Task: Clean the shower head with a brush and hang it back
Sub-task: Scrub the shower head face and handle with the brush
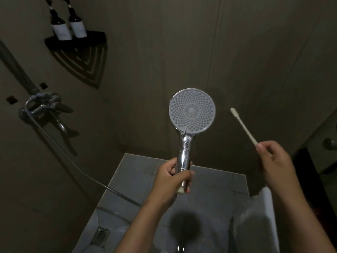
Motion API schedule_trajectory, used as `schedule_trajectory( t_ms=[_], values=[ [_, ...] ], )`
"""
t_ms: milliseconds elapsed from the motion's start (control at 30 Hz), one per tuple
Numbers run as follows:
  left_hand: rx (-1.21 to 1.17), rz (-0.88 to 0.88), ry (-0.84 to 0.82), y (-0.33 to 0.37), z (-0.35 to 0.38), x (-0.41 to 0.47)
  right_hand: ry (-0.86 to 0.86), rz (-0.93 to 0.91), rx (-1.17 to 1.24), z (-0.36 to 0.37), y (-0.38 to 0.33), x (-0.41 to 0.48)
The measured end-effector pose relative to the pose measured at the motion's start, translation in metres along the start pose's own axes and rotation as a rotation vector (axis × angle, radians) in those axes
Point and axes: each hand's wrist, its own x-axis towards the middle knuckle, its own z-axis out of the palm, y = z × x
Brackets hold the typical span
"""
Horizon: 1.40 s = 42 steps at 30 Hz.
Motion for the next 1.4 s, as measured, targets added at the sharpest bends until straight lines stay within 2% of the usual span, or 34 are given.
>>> schedule_trajectory(
  t_ms=[100, 200, 333, 433, 667, 800, 967, 1100, 1300, 1400],
  values=[
    [-0.060, -0.049, 0.006, 0.004, -0.002, 0.001, -0.345, 0.101, 0.109, -0.006, -0.012, -0.010],
    [-0.078, -0.101, 0.039, 0.009, -0.007, 0.005, -0.691, 0.011, -0.114, -0.011, -0.017, -0.021],
    [-0.069, -0.109, 0.103, 0.008, -0.015, 0.003, -0.812, -0.068, -0.238, -0.008, -0.027, -0.030],
    [-0.088, -0.119, 0.110, 0.009, -0.020, 0.001, -0.812, -0.114, -0.265, 0.001, -0.031, -0.036],
    [-0.137, -0.164, 0.078, 0.013, -0.021, -0.003, -0.671, -0.194, -0.261, 0.023, -0.026, -0.045],
    [-0.217, -0.210, 0.051, 0.013, -0.022, -0.004, -0.710, -0.192, -0.263, 0.027, -0.029, -0.048],
    [-0.201, -0.221, 0.052, 0.010, -0.023, -0.004, -0.714, -0.144, -0.274, 0.013, -0.028, -0.038],
    [-0.262, -0.264, 0.016, 0.009, -0.021, -0.004, -0.733, -0.211, -0.276, 0.027, -0.030, -0.044],
    [-0.171, -0.262, 0.021, 0.005, -0.023, -0.005, -0.726, -0.128, -0.228, 0.013, -0.025, -0.035],
    [-0.241, -0.306, 0.010, 0.006, -0.019, -0.006, -0.742, -0.171, -0.221, 0.024, -0.027, -0.039]
  ],
)
